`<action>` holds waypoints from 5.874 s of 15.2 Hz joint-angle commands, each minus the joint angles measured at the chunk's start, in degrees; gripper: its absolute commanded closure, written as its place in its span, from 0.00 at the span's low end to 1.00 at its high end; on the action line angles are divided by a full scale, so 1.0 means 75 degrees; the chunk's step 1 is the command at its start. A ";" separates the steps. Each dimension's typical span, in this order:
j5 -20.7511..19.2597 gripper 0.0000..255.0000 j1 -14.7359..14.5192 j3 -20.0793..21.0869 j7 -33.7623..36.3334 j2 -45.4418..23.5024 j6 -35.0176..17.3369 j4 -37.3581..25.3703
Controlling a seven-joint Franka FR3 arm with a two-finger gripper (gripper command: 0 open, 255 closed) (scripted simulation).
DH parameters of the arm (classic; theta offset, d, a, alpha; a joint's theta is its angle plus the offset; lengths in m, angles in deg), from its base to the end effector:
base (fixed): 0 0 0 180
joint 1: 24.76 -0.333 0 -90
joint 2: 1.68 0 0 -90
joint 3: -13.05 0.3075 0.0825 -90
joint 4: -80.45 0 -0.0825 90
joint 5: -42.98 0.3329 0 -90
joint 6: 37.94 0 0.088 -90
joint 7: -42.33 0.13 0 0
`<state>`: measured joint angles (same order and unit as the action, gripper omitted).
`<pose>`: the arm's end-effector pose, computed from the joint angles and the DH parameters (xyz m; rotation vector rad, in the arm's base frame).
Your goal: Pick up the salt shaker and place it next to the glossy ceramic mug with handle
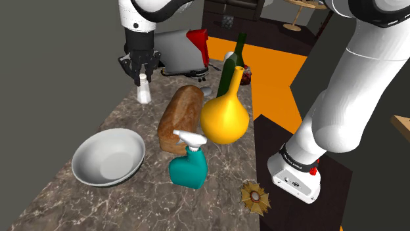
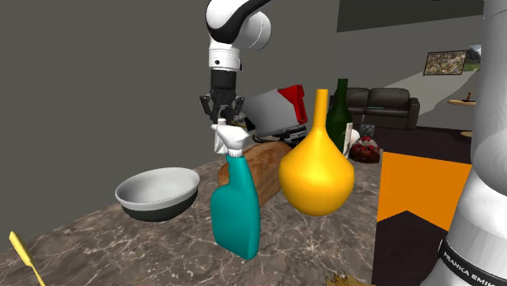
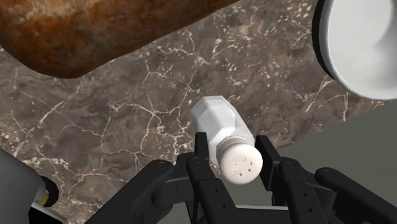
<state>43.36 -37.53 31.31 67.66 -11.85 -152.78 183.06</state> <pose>0.4893 0.2846 0.4463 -3.0632 -0.1393 -0.0161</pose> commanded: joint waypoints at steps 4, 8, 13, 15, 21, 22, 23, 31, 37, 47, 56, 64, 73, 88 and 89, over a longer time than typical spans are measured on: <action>0.0030 1.00 0.0005 0.0007 -0.0002 0.0096 0.0474 -0.0381; 0.0043 1.00 0.0005 0.0012 0.0005 0.0145 0.0871 -0.0731; 0.0047 1.00 0.0000 0.0018 0.0023 0.0167 0.1377 -0.1218; 0.0044 1.00 -0.0005 0.0021 0.0033 0.0162 0.1584 -0.1429; 0.0365 1.00 0.0536 -0.0342 -0.0911 0.0984 0.1447 -0.0459; 0.0413 1.00 0.0634 -0.0424 -0.1102 0.1124 0.1430 -0.0295; 0.0457 1.00 0.0728 -0.0511 -0.1292 0.1257 0.1418 -0.0142; 0.0630 1.00 0.1419 -0.1279 -0.2798 0.2035 0.1416 0.0732; 0.0609 1.00 0.1917 -0.1893 -0.3904 0.2295 0.1488 0.1008; 0.0489 1.00 0.2738 -0.2929 -0.5718 0.2114 0.1685 0.0769; 0.0517 1.00 0.3498 -0.3795 -0.7335 0.1302 0.1978 -0.0214; 0.0796 1.00 0.4288 -0.4423 -0.8738 0.0051 0.2447 -0.1793; 0.1037 1.00 0.4765 -0.4642 -0.9444 -0.0763 0.2299 -0.2370; 0.1121 1.00 0.4718 -0.4601 -0.9581 -0.0903 0.0820 -0.1018; 0.1131 1.00 0.4718 -0.4598 -0.9592 -0.0926 0.0727 -0.0946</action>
<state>51.79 -2.08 -3.23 -4.29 -18.69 -146.62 175.39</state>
